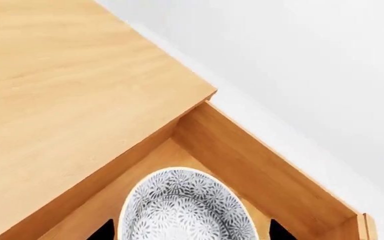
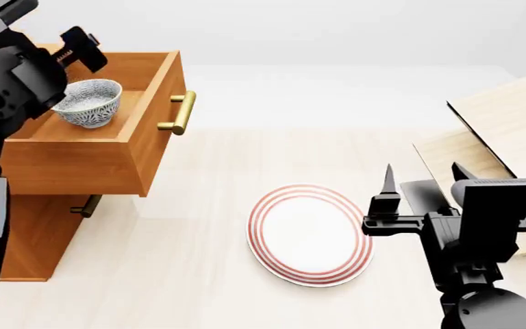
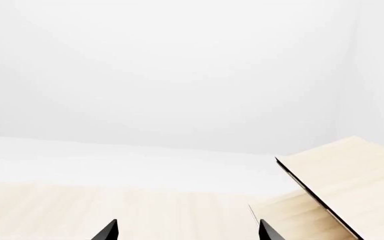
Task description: Open the top drawer of the cabinet and put the bowl in it.
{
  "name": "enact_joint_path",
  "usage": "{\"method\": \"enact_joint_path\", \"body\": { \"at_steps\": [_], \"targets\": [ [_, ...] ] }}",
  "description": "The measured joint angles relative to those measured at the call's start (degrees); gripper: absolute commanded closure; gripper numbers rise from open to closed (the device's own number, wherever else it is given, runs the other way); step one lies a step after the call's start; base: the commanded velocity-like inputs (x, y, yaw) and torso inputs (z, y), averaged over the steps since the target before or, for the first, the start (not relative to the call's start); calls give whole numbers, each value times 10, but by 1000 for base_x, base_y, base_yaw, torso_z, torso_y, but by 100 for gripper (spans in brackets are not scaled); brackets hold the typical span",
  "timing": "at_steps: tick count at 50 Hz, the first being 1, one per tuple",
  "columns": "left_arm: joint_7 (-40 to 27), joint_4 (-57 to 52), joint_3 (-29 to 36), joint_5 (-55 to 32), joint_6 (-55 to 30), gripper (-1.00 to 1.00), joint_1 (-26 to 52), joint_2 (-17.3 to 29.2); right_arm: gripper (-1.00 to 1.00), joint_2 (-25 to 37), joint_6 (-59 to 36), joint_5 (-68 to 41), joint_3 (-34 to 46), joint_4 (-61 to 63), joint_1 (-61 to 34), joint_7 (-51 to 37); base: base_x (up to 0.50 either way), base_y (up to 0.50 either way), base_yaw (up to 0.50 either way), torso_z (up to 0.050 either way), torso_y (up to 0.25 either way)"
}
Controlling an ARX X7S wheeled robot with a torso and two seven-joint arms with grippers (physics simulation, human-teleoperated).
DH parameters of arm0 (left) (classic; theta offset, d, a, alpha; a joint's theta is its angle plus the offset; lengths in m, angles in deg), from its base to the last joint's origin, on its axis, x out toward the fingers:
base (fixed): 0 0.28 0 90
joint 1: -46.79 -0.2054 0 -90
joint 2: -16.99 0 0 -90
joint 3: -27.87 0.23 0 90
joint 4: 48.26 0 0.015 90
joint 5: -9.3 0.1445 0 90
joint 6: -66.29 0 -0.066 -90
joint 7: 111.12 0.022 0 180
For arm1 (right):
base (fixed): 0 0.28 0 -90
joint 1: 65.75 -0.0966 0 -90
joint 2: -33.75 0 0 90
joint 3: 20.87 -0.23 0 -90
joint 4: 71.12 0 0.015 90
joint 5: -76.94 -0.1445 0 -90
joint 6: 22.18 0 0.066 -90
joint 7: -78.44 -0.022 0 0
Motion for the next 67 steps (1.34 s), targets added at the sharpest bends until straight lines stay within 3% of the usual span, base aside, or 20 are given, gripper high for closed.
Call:
{"method": "enact_joint_path", "body": {
  "at_steps": [15,32,51,67],
  "targets": [
    [-72,-237,-26,-62,-80,-100,-36,50,-100,1,-3,-2,4,7,-3,-4,0,0,0,0,0],
    [-114,-523,-60,-152,-127,-100,-147,115,-100,3,-5,-8,5,22,-6,-8,0,0,0,0,0],
    [-133,-849,-143,-265,-108,-100,-340,217,-100,13,-7,-20,-5,69,7,-18,0,0,0,0,0],
    [-137,-1005,-226,-318,-73,-100,-448,284,-100,29,-35,-54,-35,127,3,-45,0,0,0,0,0]
  ]
}}
